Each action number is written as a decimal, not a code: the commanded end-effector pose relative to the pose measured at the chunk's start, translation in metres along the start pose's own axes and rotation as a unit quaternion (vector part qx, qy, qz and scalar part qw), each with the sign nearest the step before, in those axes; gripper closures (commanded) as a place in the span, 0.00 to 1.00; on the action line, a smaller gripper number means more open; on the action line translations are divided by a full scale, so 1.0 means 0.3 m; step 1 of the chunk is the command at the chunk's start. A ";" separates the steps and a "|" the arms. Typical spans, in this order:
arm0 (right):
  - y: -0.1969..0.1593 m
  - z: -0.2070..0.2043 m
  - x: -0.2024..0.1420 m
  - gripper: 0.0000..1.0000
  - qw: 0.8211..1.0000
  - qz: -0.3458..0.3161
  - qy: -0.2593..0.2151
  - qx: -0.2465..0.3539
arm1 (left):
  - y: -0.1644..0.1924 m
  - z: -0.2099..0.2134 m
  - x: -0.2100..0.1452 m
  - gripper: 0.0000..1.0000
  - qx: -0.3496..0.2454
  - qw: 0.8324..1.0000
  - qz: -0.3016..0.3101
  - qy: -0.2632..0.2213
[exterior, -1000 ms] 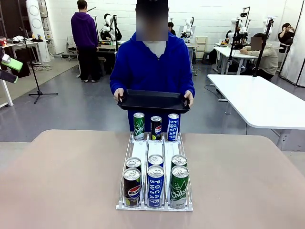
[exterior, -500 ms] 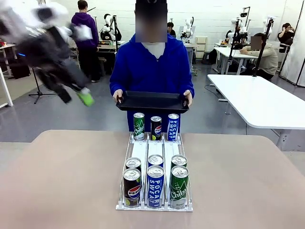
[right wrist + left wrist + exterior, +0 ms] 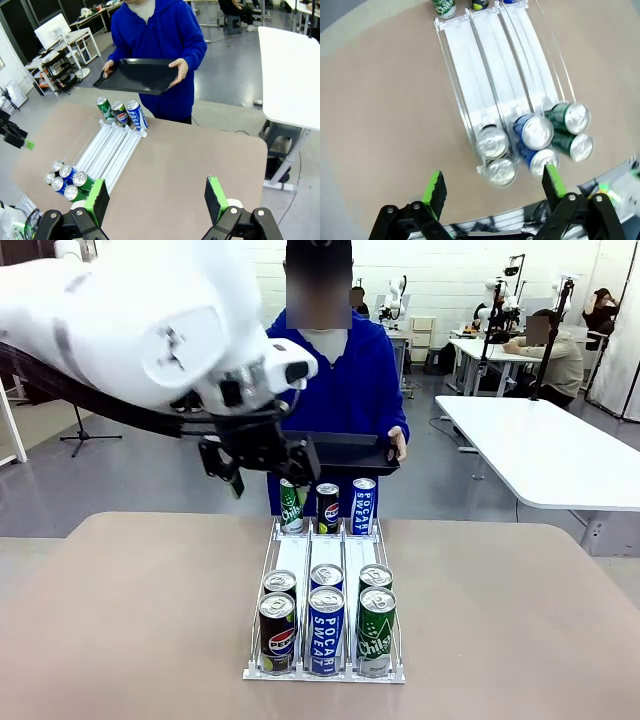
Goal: Retrieve and hand over the desired beverage to the person.
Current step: Pick up a can of the same type that the person held from the Automatic Can Dispenser.
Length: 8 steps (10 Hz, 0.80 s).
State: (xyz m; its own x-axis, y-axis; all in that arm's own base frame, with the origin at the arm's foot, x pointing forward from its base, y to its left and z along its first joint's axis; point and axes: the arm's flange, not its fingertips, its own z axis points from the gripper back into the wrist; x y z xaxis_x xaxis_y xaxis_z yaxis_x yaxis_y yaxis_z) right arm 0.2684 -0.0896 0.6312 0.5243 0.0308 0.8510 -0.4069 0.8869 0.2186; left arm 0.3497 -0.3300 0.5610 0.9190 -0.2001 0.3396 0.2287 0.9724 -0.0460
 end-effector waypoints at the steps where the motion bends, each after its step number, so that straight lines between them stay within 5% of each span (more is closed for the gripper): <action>1: -0.002 -0.006 0.000 0.00 1.000 0.001 -0.003 0.014 | -0.061 -0.076 0.017 0.00 0.012 0.999 0.040 -0.016; 3: -0.002 -0.006 0.000 0.00 1.000 0.001 -0.003 0.014 | -0.092 -0.074 0.016 0.00 -0.022 0.999 0.033 -0.009; 8: -0.002 -0.006 0.000 0.00 1.000 0.001 -0.003 0.014 | -0.066 -0.076 0.003 0.00 -0.002 0.999 0.033 -0.007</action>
State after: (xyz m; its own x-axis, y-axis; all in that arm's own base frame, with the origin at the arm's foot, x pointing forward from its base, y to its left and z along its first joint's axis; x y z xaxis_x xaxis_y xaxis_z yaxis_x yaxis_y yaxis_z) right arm 0.2684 -0.0896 0.6311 0.5244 0.0307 0.8509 -0.4070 0.8869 0.2188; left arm 0.3571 -0.3536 0.5396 0.9298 -0.1313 0.3439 0.1722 0.9808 -0.0910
